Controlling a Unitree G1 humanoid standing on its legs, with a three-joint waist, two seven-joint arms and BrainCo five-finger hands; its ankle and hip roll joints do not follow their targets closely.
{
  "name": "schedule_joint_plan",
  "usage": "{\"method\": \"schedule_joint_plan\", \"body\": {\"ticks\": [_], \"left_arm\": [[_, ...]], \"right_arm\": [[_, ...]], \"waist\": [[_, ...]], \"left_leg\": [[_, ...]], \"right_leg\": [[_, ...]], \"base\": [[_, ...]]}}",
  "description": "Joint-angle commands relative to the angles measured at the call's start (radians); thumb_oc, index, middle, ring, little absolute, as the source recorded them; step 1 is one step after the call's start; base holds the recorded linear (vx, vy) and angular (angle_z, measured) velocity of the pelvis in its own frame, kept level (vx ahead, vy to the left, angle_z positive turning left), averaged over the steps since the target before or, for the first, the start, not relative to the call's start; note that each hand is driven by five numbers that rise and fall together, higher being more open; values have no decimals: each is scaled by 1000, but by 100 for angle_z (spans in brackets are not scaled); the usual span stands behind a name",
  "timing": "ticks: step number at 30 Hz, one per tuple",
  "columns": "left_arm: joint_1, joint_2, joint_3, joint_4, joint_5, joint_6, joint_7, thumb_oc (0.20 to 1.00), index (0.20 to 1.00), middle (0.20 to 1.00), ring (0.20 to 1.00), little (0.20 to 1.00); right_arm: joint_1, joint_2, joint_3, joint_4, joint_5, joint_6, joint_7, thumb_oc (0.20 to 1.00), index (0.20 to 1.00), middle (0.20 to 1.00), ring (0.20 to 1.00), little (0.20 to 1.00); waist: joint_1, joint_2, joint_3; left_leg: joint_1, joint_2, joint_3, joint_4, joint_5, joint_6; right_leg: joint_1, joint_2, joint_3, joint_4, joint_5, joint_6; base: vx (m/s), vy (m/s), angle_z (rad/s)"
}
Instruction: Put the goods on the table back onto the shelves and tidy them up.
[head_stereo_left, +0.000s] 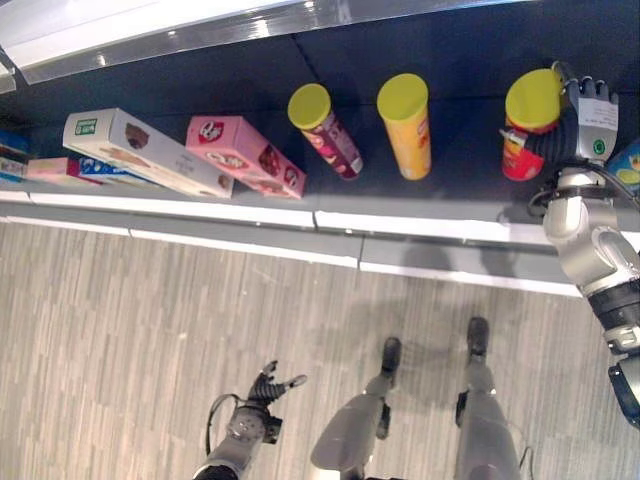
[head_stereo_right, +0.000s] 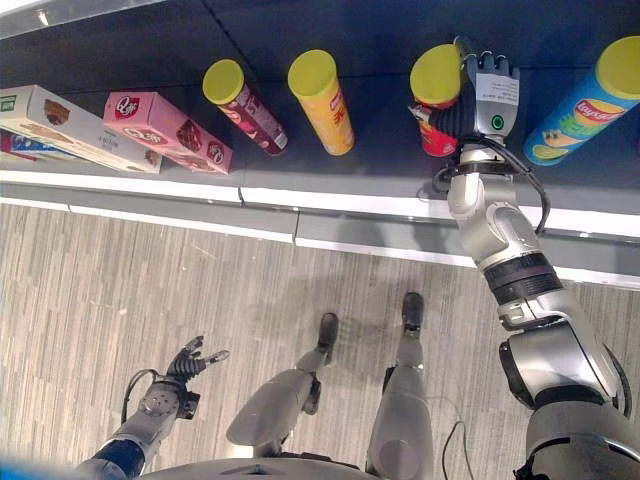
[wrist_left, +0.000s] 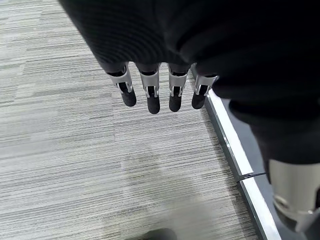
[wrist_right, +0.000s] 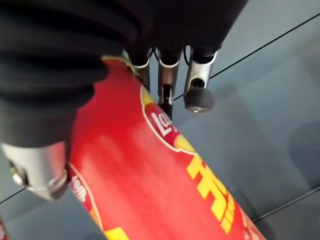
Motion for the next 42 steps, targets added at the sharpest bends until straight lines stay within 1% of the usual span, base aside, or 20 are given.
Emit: {"method": "schedule_joint_plan", "body": {"ticks": [1, 15, 22, 29, 30, 32, 33, 42], "left_arm": [[-9, 46, -89, 24, -17, -12, 29, 1000, 1000, 1000, 1000, 1000], [-11, 30, -78, 27, -13, -7, 40, 1000, 1000, 1000, 1000, 1000], [-13, 27, -79, 26, -7, -6, 43, 1000, 1000, 1000, 1000, 1000], [-17, 28, -76, 36, -6, -7, 49, 1000, 1000, 1000, 1000, 1000], [-16, 28, -75, 38, -5, -7, 49, 1000, 1000, 1000, 1000, 1000], [-16, 30, -75, 34, -5, -7, 49, 1000, 1000, 1000, 1000, 1000], [-16, 30, -75, 33, -5, -7, 49, 1000, 1000, 1000, 1000, 1000], [-14, 32, -71, 36, -5, -6, 47, 1000, 1000, 1000, 1000, 1000]], "right_arm": [[-95, -26, 20, 6, -4, -25, -54, 200, 200, 200, 200, 200], [-13, 36, 11, 1, -6, -29, -56, 200, 200, 200, 200, 200], [10, 51, 21, 3, -9, -32, -51, 200, 200, 200, 200, 200], [4, 43, 26, 31, -5, -26, -53, 200, 200, 200, 200, 200], [5, 43, 27, 32, -5, -26, -52, 209, 209, 209, 209, 209], [5, 44, 29, 34, -4, -25, -51, 853, 853, 853, 853, 853], [6, 45, 30, 36, -4, -25, -50, 1000, 1000, 1000, 1000, 1000], [15, 42, 34, 34, -8, -26, -48, 1000, 1000, 1000, 1000, 1000]], "waist": [[24, 11, -47], [19, 8, -38], [12, 6, -34], [10, 4, -33], [10, 4, -33], [10, 3, -33], [10, 2, -33], [5, -8, -36]], "left_leg": [[-65, 20, 47, 3, 33, -42], [-67, 22, 56, 3, 32, -43], [-67, 24, 63, 3, 31, -44], [-67, 28, 69, 3, 31, -46], [-67, 28, 70, 3, 31, -46], [-68, 30, 71, 3, 31, -46], [-68, 30, 71, 3, 31, -46], [-67, 33, 75, 3, 28, -47]], "right_leg": [[36, -80, 33, 126, -206, 88], [31, -79, 41, 125, -206, 88], [25, -76, 43, 124, -205, 88], [23, -75, 47, 123, -203, 88], [22, -74, 47, 124, -203, 88], [20, -75, 47, 124, -203, 88], [19, -75, 48, 124, -203, 88], [18, -72, 46, 123, -203, 87]], "base": [[0, 0, 0], [1, 0, 0], [0, 0, 0], [-2, -3, -2], [0, 0, 0], [0, 0, 0], [0, 0, 0], [0, -2, 0]]}}
